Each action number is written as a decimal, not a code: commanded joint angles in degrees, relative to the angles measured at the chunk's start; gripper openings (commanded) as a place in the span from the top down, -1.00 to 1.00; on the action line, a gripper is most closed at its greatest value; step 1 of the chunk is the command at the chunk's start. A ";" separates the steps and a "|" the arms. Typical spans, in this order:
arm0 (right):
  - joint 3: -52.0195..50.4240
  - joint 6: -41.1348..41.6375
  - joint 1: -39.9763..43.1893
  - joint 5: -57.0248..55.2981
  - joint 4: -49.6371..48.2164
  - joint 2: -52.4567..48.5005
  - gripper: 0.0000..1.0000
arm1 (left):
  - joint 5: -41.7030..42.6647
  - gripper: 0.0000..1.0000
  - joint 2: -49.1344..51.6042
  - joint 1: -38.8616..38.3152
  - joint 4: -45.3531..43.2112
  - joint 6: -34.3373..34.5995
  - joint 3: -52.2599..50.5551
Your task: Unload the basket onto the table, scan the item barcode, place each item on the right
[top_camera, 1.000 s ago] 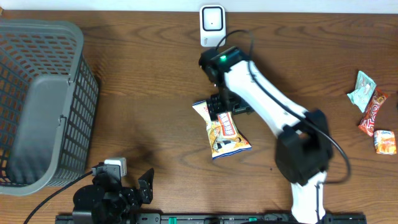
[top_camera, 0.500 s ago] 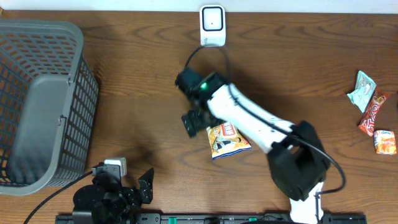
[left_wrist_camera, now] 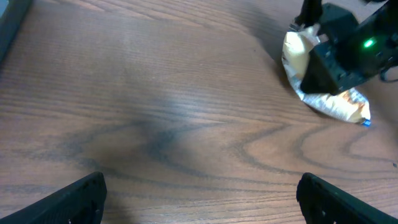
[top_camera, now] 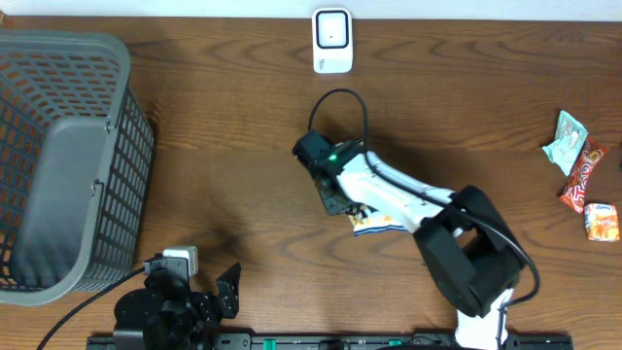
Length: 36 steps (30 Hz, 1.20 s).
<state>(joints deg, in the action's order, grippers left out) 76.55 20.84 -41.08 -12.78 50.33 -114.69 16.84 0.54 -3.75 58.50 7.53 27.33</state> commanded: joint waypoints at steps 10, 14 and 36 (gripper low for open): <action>11.19 -33.97 11.45 66.64 20.83 -2.95 0.97 | 0.72 -0.96 -0.31 0.09 -0.09 0.28 0.26; 11.85 -42.23 16.81 75.45 26.93 -2.97 0.98 | 0.72 -0.96 -0.31 0.09 -0.09 0.28 0.26; 10.14 -108.34 21.16 96.65 47.19 -2.95 0.97 | 0.72 -0.96 -0.31 0.09 -0.09 0.28 0.26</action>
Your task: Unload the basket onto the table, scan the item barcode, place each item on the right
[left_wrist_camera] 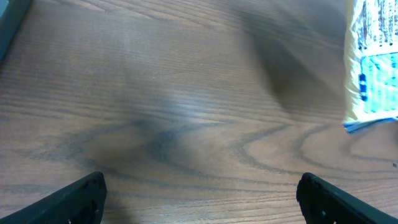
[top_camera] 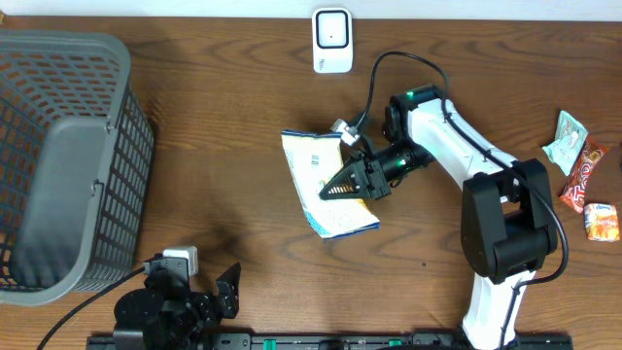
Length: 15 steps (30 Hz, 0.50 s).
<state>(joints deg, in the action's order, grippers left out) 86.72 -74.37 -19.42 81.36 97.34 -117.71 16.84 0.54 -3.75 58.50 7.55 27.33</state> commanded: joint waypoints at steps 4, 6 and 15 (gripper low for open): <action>-0.02 -15.72 -0.50 0.22 0.17 0.07 0.97 | 0.72 -0.95 -0.31 0.09 -0.09 0.26 0.26; 0.00 -15.17 -0.39 -0.48 0.20 0.09 0.97 | 0.72 -0.96 -0.31 0.09 -0.09 0.26 0.26; 0.37 -7.41 -0.28 -4.17 0.20 2.62 0.98 | 0.72 -0.96 -0.31 0.09 -0.09 0.26 0.26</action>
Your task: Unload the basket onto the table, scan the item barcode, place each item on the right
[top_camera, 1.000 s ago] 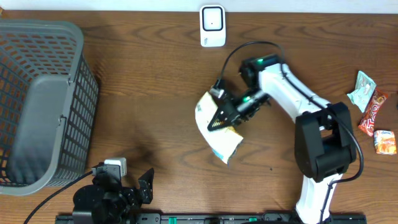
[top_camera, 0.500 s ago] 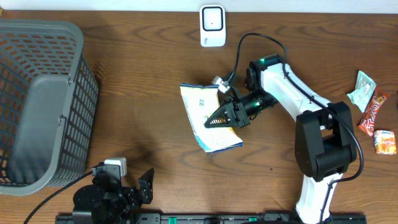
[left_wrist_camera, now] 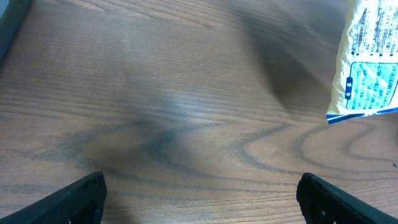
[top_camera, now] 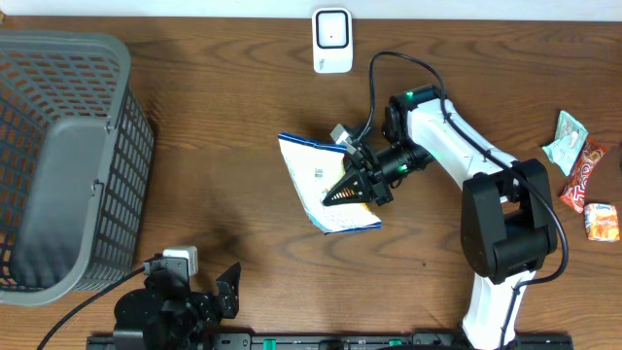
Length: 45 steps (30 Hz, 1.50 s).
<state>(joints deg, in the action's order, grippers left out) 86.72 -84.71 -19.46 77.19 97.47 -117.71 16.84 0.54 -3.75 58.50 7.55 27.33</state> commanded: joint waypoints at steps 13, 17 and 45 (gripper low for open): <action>8.85 79.12 -0.81 -68.19 -44.74 5.86 0.98 | 0.72 -0.96 -0.31 0.09 -0.09 0.26 0.26; 8.85 82.16 -1.01 -79.47 -51.87 5.51 0.98 | 0.72 -0.96 -0.31 0.09 -0.09 0.26 0.26; 48.61 57.48 -8.24 -126.05 -68.13 -32.46 0.98 | 0.72 -0.96 -0.31 0.09 -0.11 0.26 0.26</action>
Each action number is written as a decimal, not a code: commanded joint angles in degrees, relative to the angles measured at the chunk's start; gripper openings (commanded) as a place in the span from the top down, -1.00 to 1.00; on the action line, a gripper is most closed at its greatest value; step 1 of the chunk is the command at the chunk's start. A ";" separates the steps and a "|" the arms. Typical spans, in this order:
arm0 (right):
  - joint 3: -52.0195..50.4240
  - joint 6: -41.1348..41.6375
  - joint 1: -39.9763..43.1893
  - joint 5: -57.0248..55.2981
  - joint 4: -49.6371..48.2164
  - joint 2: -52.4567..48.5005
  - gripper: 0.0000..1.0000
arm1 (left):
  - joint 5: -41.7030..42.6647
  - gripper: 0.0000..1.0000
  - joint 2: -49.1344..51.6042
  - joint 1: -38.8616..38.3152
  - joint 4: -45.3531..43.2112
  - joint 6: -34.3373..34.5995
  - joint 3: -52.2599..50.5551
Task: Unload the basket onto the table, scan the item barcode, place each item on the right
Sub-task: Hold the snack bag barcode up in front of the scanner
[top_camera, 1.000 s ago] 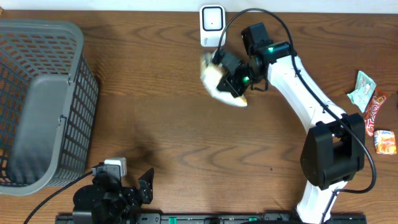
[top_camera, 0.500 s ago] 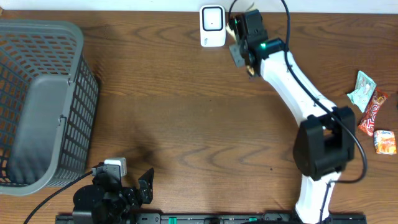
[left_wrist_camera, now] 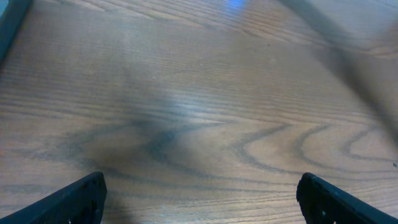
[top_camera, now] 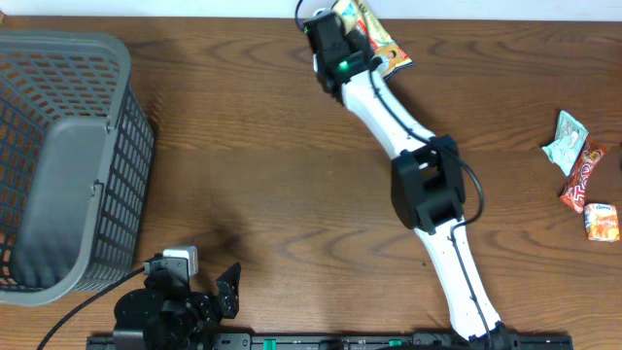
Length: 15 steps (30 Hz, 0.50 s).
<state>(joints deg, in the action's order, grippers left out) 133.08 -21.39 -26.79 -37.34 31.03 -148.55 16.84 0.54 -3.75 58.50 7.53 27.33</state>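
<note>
My right arm reaches to the table's far edge in the overhead view. Its gripper [top_camera: 352,29] is shut on the snack bag [top_camera: 379,37], whose orange and yellow side shows just right of the wrist. The white barcode scanner is hidden under that wrist and bag. My left gripper [top_camera: 229,290] rests at the near left edge. In the left wrist view this gripper [left_wrist_camera: 202,193] is wide open, its fingertips [left_wrist_camera: 81,196] at the frame's corners, with only bare wood between them.
A grey mesh basket [top_camera: 58,156] fills the left side of the table. Three small snack packets [top_camera: 581,175] lie near the right edge. The right arm's white links [top_camera: 389,107] cross the middle of the table.
The right gripper held the bag mid-table with its white printed side up. Now it holds the bag at the far edge, over the scanner's spot, orange side showing. The left arm has not moved.
First the right gripper was down on the bag lying mid-table. Then it held the bag lifted, white printed back facing up, and slightly turned a moment later. Now the bag is at the far edge where the scanner stood. The left gripper stayed open throughout.
</note>
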 commanded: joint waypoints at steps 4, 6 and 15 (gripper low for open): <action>2.64 -5.90 -1.22 -18.82 -2.27 -1.05 0.98 | 0.72 -0.96 -0.31 0.09 -0.11 0.28 0.26; 2.64 -5.40 -0.90 -20.39 -1.38 0.33 0.98 | 0.72 -0.96 -0.31 0.09 -0.09 0.28 0.26; 2.62 21.27 9.42 -14.95 30.32 8.41 0.98 | 0.72 -0.96 -0.31 0.09 -0.11 0.28 0.26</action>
<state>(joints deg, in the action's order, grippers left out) 134.23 -14.37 -23.99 -53.41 56.05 -145.82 16.84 0.54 -3.75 58.50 7.55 27.33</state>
